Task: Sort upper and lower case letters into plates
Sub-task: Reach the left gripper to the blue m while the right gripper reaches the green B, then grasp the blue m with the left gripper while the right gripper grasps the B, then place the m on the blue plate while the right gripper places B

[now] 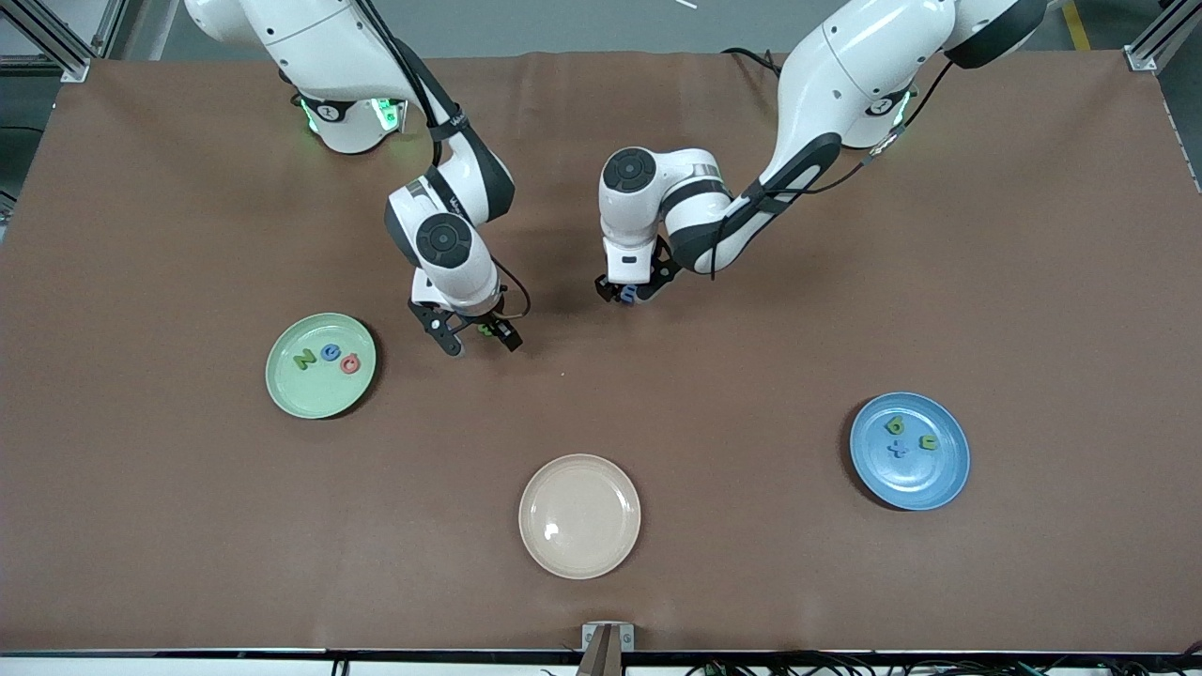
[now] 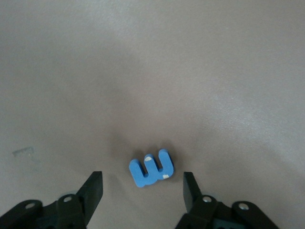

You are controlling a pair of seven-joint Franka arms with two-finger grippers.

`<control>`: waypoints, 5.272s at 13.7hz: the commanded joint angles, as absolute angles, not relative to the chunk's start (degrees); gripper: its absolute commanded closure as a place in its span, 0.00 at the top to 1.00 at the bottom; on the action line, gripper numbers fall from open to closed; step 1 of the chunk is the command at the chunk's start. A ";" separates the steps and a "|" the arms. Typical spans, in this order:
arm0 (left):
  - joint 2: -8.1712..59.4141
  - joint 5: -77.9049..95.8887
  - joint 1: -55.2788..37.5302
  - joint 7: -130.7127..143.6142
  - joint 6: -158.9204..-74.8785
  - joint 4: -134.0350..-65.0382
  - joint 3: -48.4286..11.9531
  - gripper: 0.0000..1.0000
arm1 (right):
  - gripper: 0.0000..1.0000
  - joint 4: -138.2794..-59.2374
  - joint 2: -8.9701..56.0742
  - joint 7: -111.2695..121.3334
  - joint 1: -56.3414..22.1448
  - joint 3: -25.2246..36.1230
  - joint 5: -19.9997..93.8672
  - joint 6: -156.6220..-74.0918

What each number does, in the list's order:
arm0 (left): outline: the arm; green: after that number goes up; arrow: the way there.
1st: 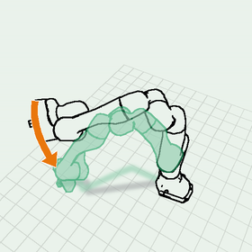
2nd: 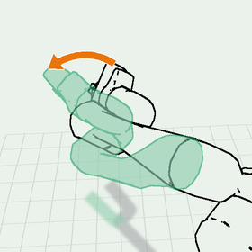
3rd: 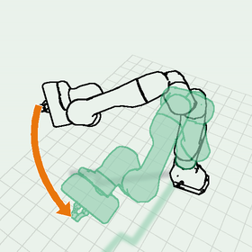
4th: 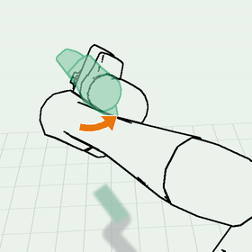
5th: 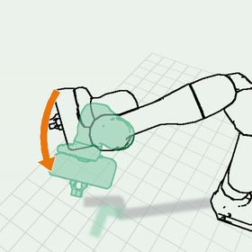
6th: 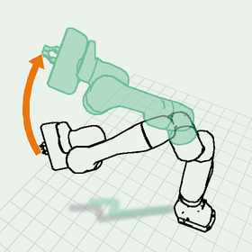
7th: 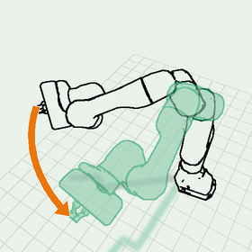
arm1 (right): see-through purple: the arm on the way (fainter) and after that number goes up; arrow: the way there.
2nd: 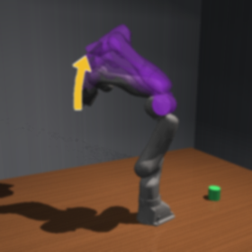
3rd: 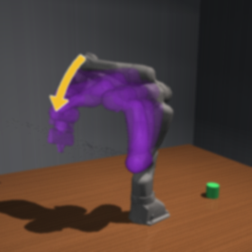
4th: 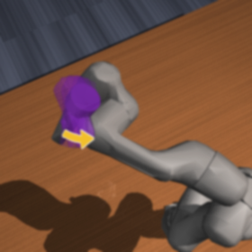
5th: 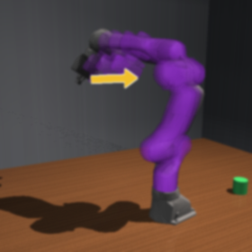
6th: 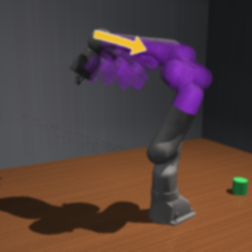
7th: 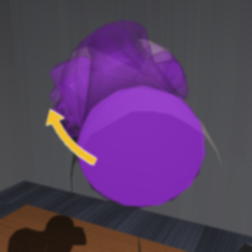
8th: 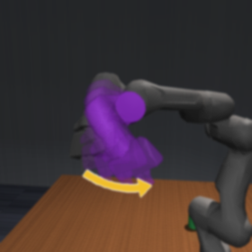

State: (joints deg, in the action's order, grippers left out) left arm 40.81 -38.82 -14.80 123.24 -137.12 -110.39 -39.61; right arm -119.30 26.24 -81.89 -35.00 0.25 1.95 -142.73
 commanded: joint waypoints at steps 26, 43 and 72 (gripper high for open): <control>44.12 -39.99 -17.84 133.24 -137.37 -106.61 -36.65 0.37 | 0.16 -125.77 26.02 -73.92 -35.16 0.97 1.41 -150.91; 42.54 -36.39 -6.25 96.00 -124.98 -91.32 -36.91 0.03 | 0.00 -122.43 18.28 -37.48 -11.63 1.49 0.97 -137.11; 42.37 -33.57 19.51 39.64 -119.27 -89.47 -35.15 1.00 | 1.00 -116.12 26.10 -26.03 -2.20 1.41 1.32 -136.88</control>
State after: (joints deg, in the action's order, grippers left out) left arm 43.74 -33.86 19.75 40.52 -119.12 -89.17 -35.08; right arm -118.24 27.01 -27.51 -3.63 2.29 1.65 -141.17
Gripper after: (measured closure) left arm 0.357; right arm 0.339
